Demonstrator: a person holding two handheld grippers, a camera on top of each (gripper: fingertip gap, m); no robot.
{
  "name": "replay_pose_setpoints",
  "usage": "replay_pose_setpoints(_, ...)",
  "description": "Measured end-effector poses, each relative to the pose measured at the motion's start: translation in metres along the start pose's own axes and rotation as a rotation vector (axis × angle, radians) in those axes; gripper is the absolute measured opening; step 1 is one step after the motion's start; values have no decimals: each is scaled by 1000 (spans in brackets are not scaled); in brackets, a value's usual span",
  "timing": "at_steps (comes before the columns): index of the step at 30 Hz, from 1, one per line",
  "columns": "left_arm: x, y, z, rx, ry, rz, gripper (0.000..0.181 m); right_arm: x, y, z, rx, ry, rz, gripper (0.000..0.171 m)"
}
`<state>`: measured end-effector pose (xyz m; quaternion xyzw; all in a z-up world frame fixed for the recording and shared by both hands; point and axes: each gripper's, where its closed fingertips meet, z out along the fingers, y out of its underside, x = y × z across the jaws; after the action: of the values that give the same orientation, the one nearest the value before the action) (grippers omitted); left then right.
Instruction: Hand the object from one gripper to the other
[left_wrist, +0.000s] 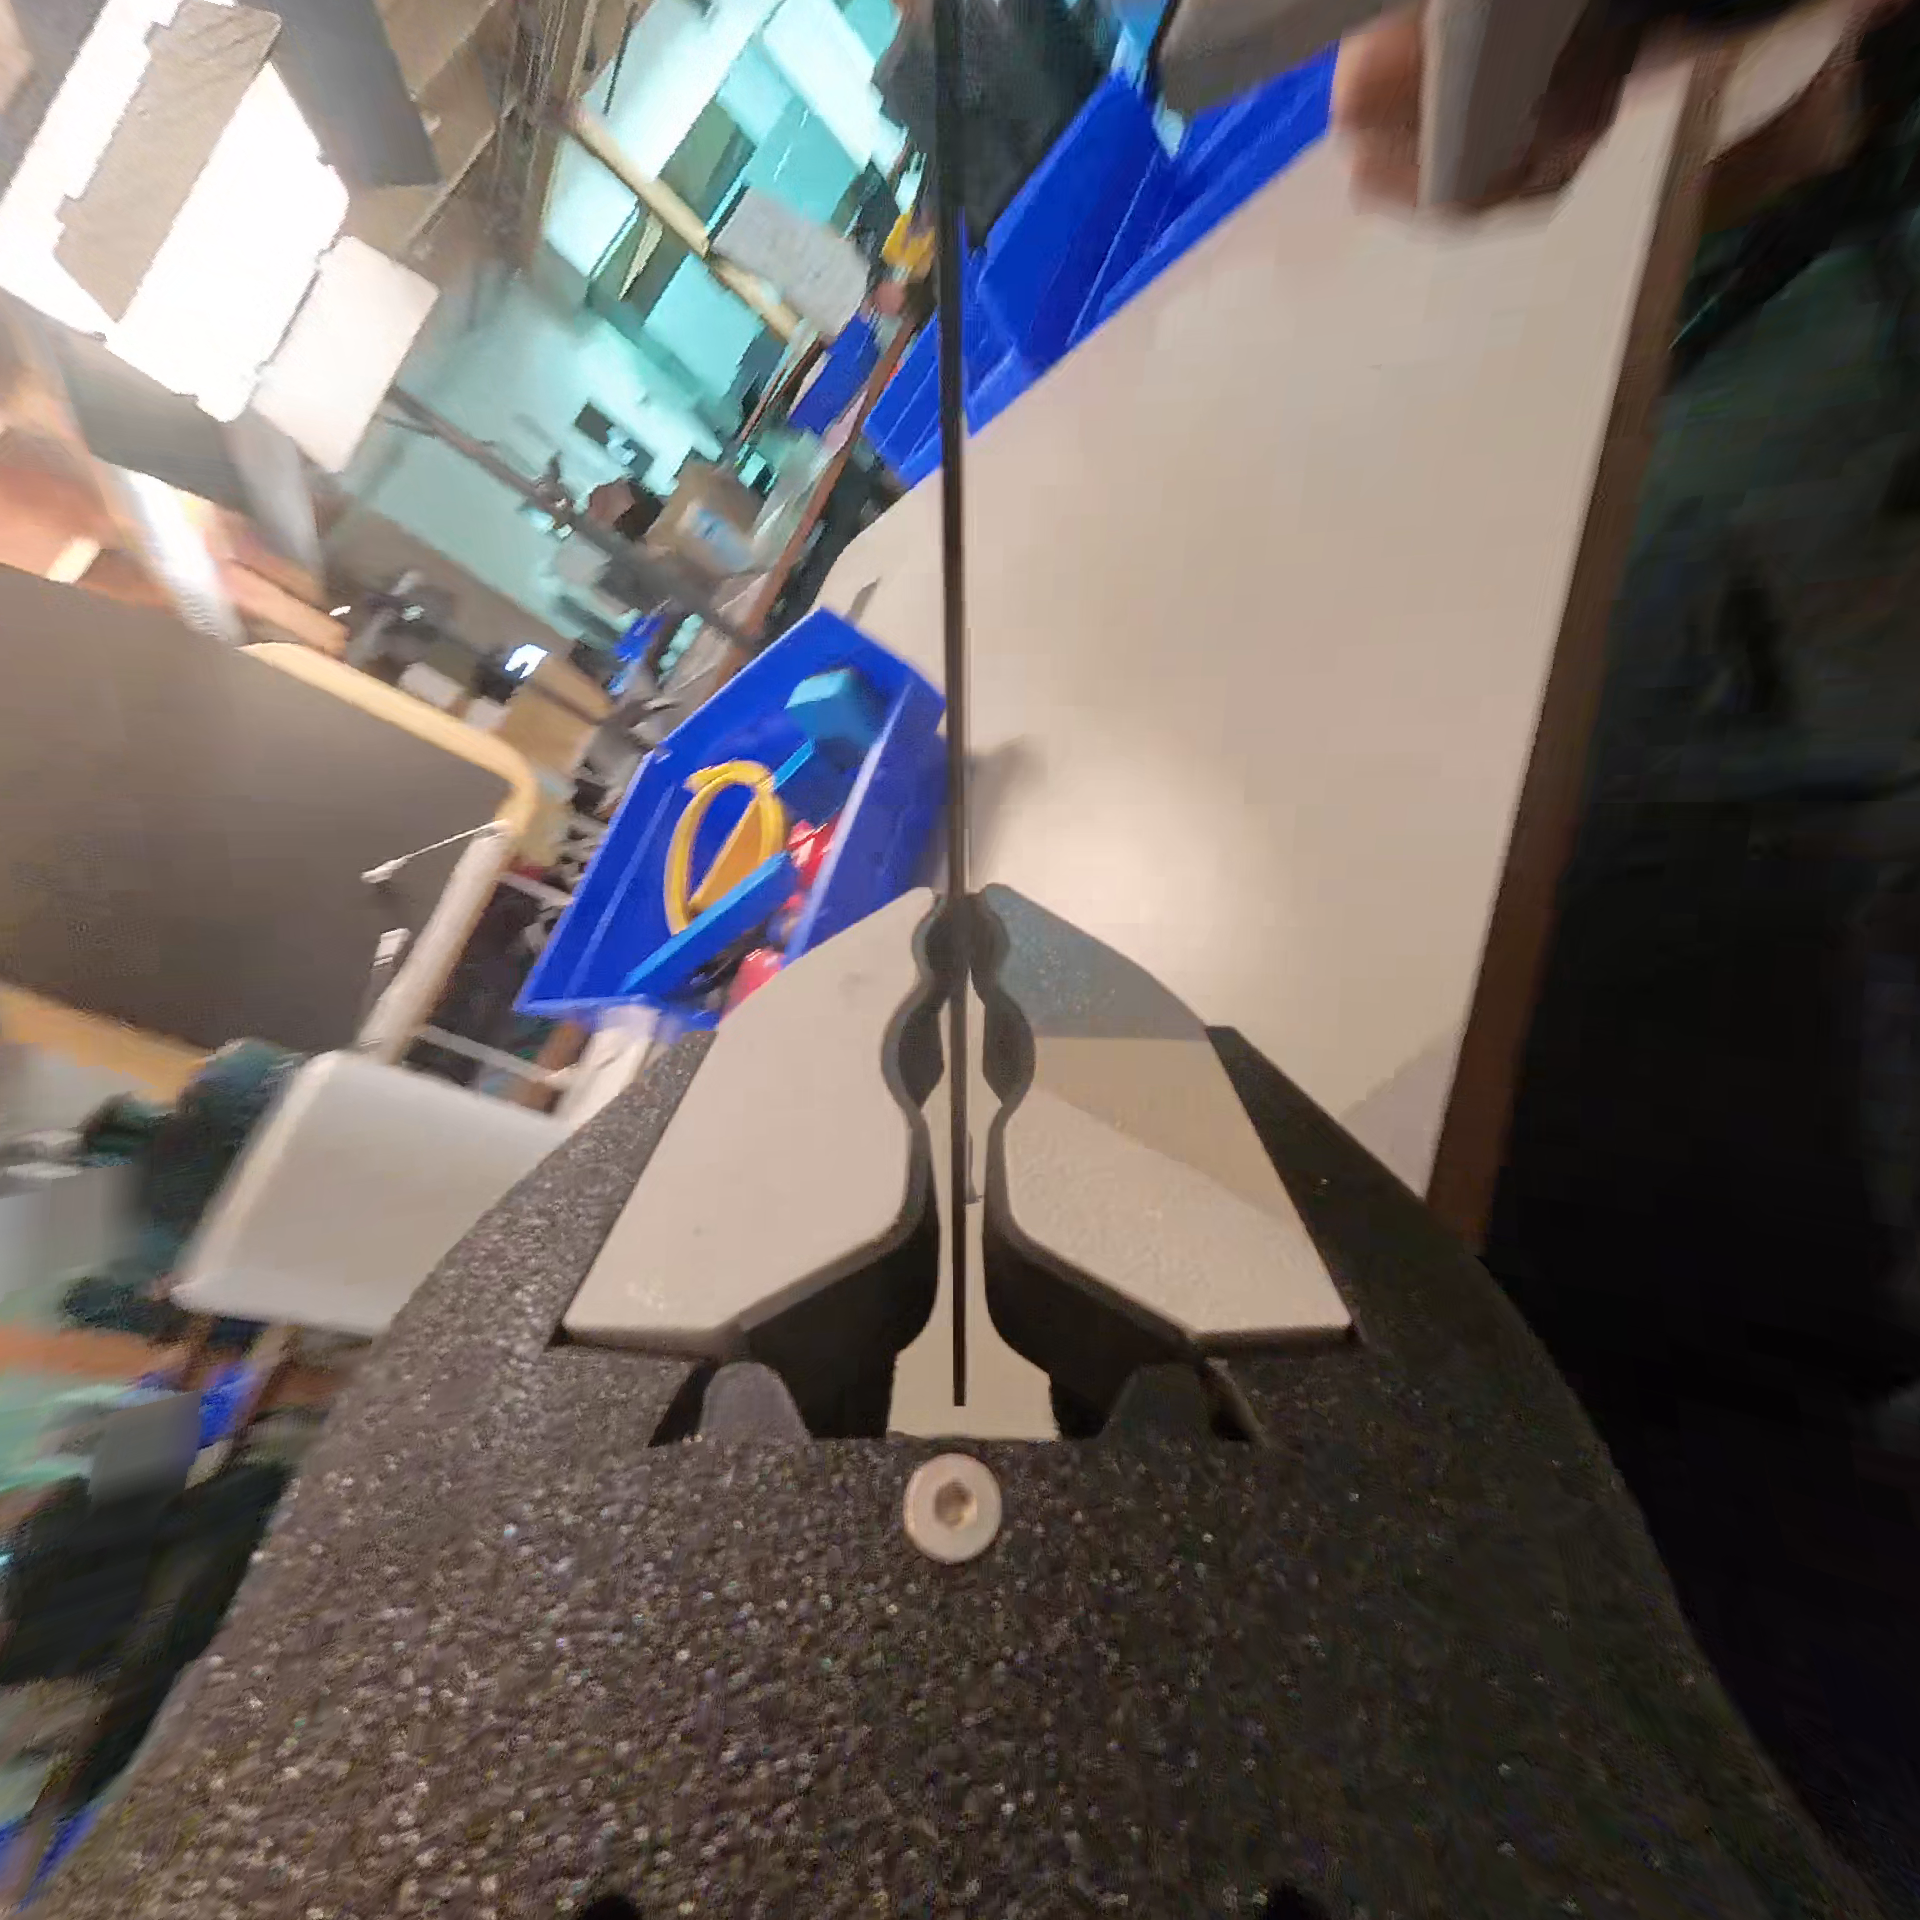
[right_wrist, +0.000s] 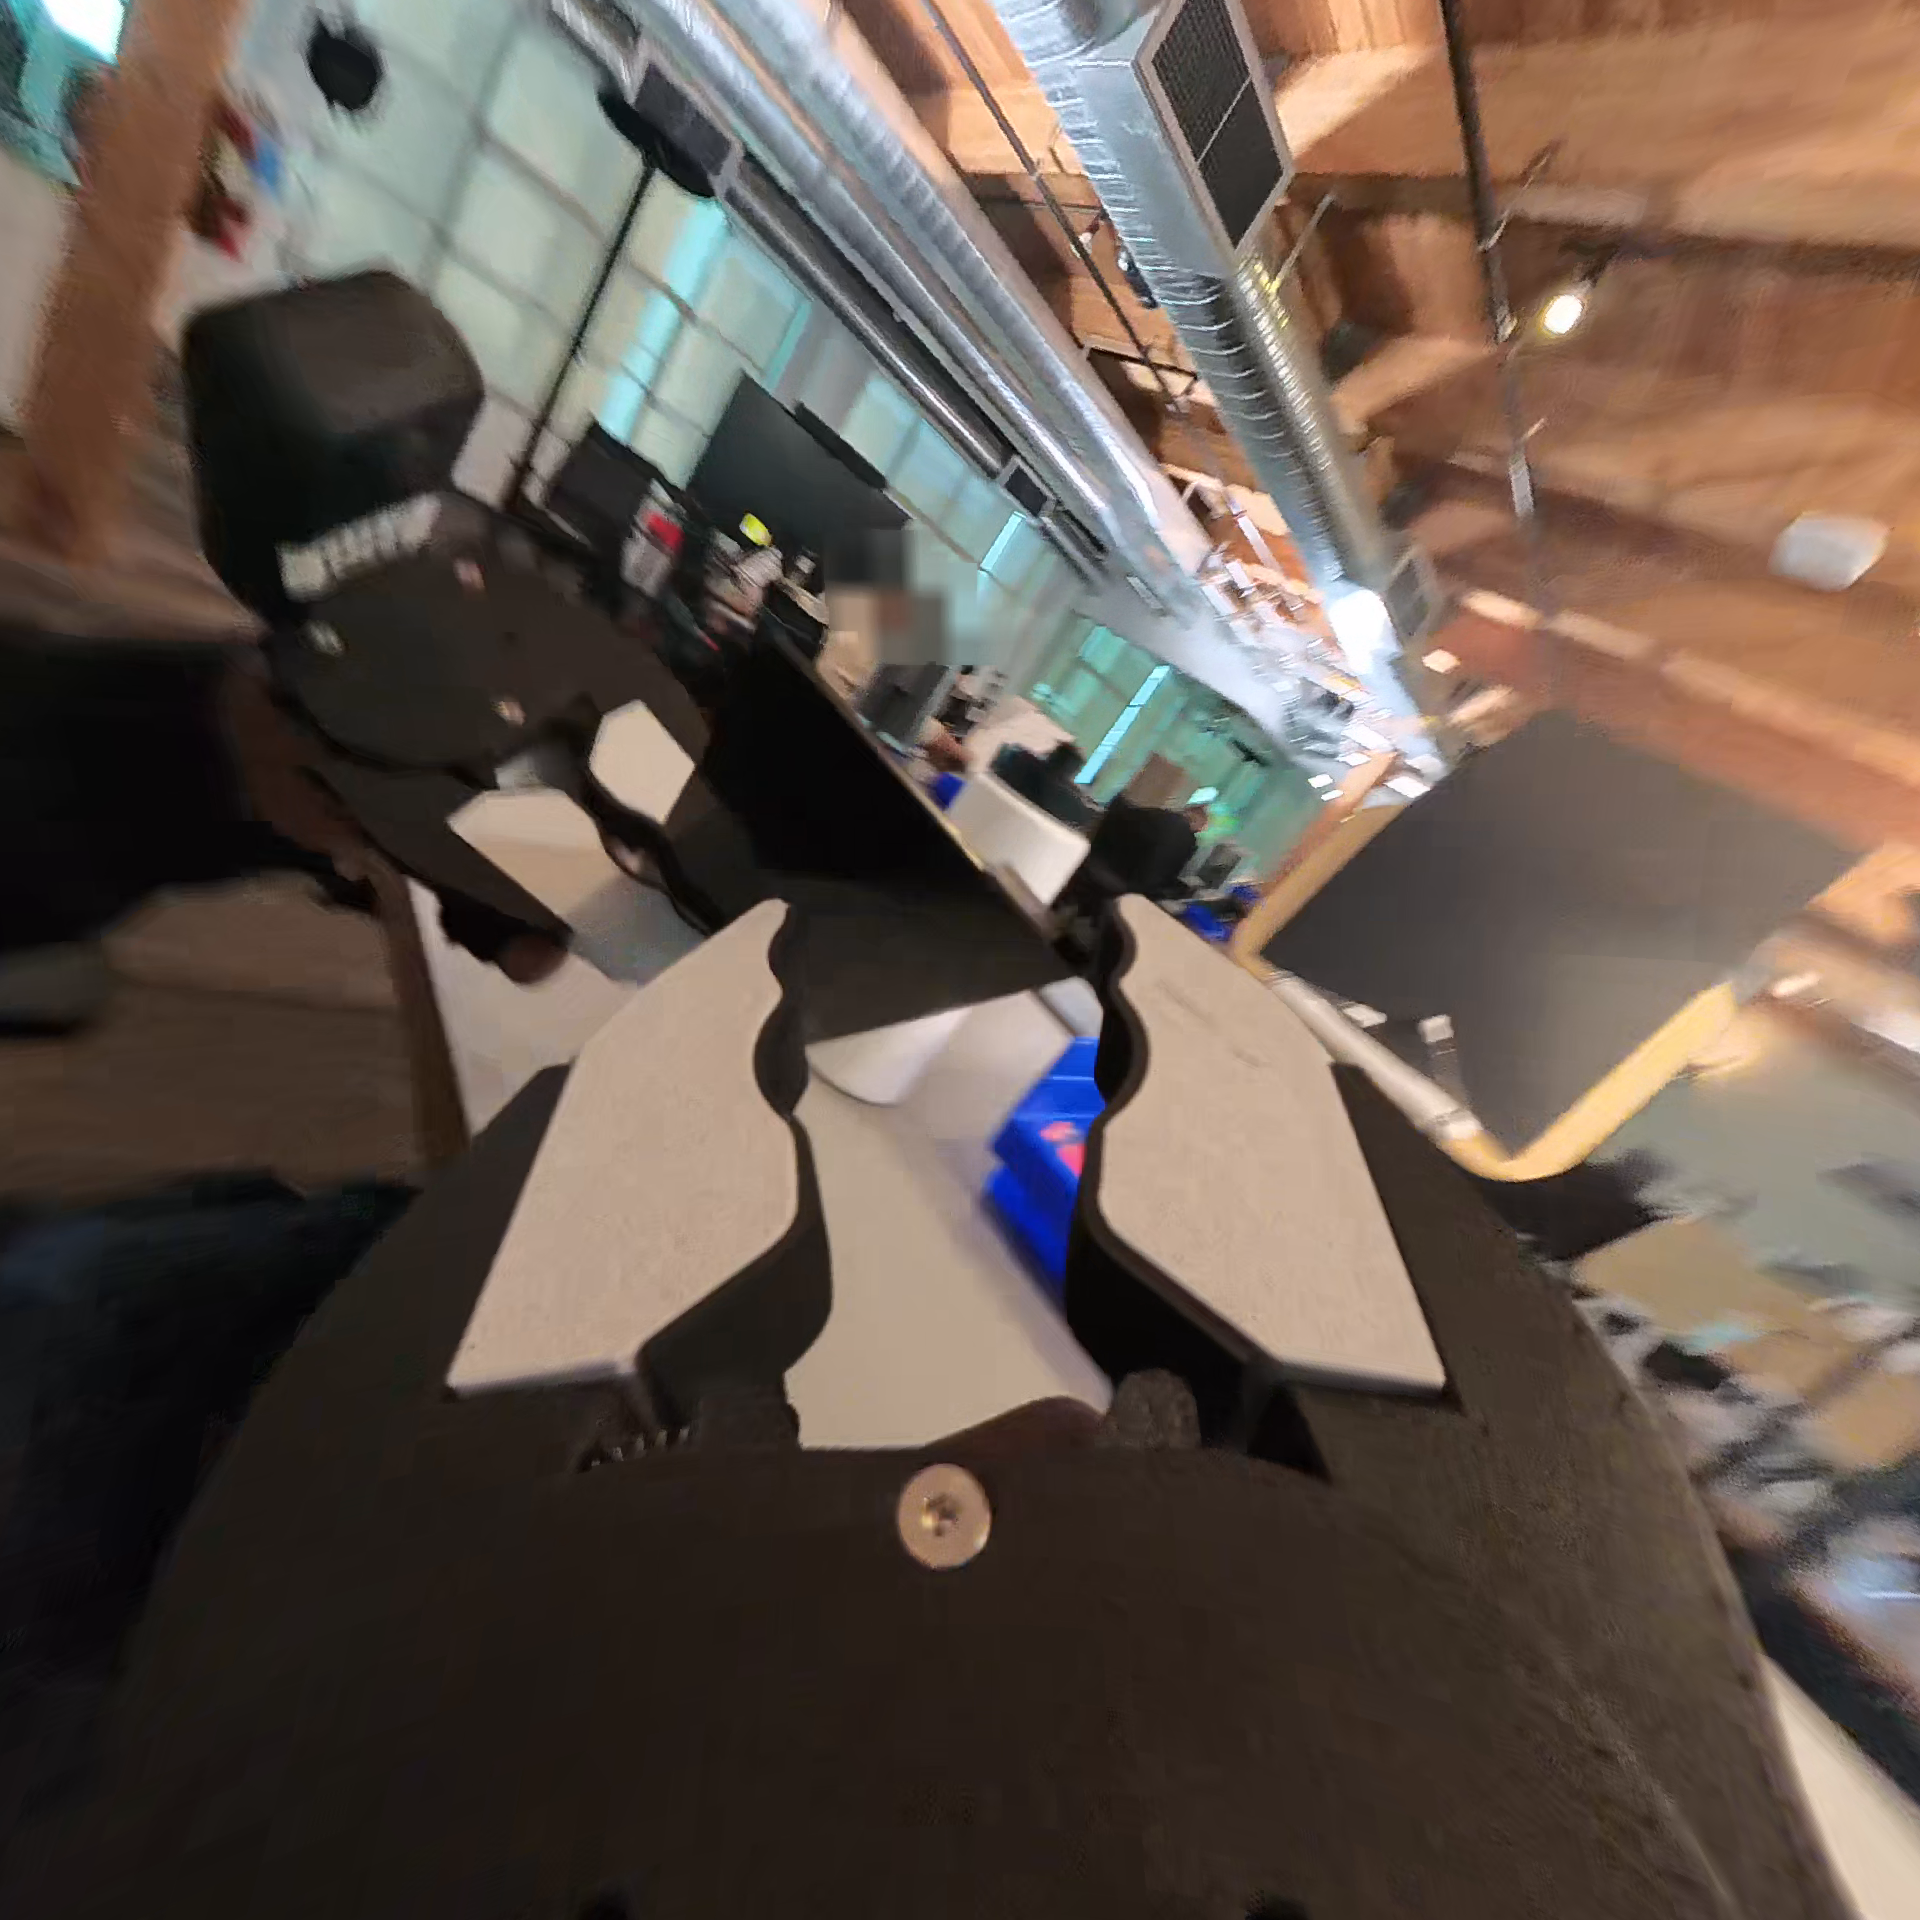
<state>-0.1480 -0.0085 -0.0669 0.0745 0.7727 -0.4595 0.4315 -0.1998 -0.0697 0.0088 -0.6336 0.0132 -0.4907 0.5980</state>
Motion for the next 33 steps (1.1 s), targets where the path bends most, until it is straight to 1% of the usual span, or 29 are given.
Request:
replay_pose_setpoints(4,-3,14,-5,-144,-55,249,2,-18,3,-1,-105,-5,-389,55)
replay_pose_setpoints(7,6,16,-6,-195,-36,426,2,-39,19,6,-212,-76,-549,56)
replay_pose_setpoints(8,10,12,-5,-185,-31,449,2,-47,23,8,-230,-104,-576,51)
replay_pose_setpoints(9,13,6,-5,-159,-30,457,2,-53,30,9,-255,-137,-591,40)
replay_pose_setpoints(11,8,-2,-5,-126,-70,426,4,-60,41,10,-305,-186,-580,6)
replay_pose_setpoints(12,4,-8,-7,-87,-94,398,10,-58,44,12,-316,-176,-551,2)
replay_pose_setpoints(13,1,-17,-10,-12,-107,342,24,-52,46,13,-328,-149,-508,2)
replay_pose_setpoints(15,-18,-34,-20,133,-173,156,53,-35,46,15,-319,-83,-358,2)
replay_pose_setpoints(17,-41,-42,-30,247,-218,-63,65,-20,43,15,-262,-41,-121,2)
replay_pose_setpoints(19,-60,-43,-38,364,-228,-320,70,-10,37,15,-167,-39,144,2)
replay_pose_setpoints(21,-68,-40,-36,468,-152,-610,76,-7,30,15,-63,-89,422,2)
replay_pose_setpoints(23,-63,-37,-27,540,9,-884,82,-11,19,16,44,-192,661,2)
replay_pose_setpoints(25,-52,-36,-18,586,173,-1073,86,-18,8,15,143,-310,852,2)
replay_pose_setpoints(26,-46,-41,-18,633,259,-1125,84,-22,5,14,176,-371,935,2)
replay_pose_setpoints(27,-40,-47,-21,689,344,-1157,79,-25,3,14,195,-424,1009,1)
replay_pose_setpoints(28,-34,-54,-24,738,419,-1171,70,-27,4,15,200,-456,1067,1)
replay_pose_setpoints(29,-29,-59,-27,774,472,-1167,57,-29,7,16,192,-464,1105,2)
replay_pose_setpoints(30,-25,-64,-30,805,498,-1147,37,-31,13,19,170,-460,1126,2)
replay_pose_setpoints(31,-23,-67,-32,826,499,-1124,13,-34,19,22,133,-452,1132,2)
replay_pose_setpoints(32,-25,-65,-30,820,462,-1122,3,-38,24,25,105,-450,1132,2)
replay_pose_setpoints(33,-27,-62,-27,799,431,-1115,2,-39,27,26,92,-448,1134,4)
